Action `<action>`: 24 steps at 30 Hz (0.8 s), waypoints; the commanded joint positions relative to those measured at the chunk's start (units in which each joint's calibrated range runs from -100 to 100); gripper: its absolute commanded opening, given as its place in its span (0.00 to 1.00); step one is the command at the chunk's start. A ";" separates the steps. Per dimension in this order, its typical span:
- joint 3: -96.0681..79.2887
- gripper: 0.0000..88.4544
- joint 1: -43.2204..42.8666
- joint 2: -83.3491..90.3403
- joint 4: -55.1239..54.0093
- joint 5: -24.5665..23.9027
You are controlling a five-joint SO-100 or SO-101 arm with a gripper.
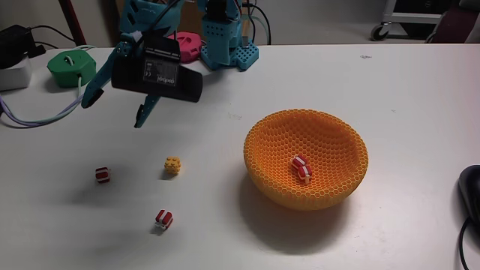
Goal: Place cube pieces into the yellow basket
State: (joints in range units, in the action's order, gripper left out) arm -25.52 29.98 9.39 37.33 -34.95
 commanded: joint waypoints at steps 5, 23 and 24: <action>-1.20 0.41 1.43 -9.68 -14.39 -2.93; -1.40 0.29 2.64 -25.78 -35.33 -5.96; -1.40 0.29 2.82 -26.44 -35.94 -5.96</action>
State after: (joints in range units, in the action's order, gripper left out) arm -27.88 31.72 -16.97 3.94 -40.66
